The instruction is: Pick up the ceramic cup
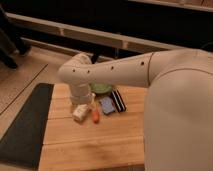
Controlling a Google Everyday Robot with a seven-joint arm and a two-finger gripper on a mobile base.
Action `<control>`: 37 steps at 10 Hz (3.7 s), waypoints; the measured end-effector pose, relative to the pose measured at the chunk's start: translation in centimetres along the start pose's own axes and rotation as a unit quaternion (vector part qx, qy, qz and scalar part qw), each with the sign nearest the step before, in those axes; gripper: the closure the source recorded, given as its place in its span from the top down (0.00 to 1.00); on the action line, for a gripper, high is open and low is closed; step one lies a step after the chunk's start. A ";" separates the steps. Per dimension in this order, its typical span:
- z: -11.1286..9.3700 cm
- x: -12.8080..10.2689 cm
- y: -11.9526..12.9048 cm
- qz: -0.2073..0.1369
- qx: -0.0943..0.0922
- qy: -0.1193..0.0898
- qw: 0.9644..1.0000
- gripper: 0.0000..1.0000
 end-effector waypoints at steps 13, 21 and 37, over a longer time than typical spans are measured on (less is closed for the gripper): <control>0.0 0.0 0.0 0.000 0.000 0.000 1.000 0.65; -9.9 -10.4 -1.7 -0.149 0.033 -0.196 0.969 0.65; -5.6 -24.4 0.8 -0.315 -0.050 -0.262 0.911 0.65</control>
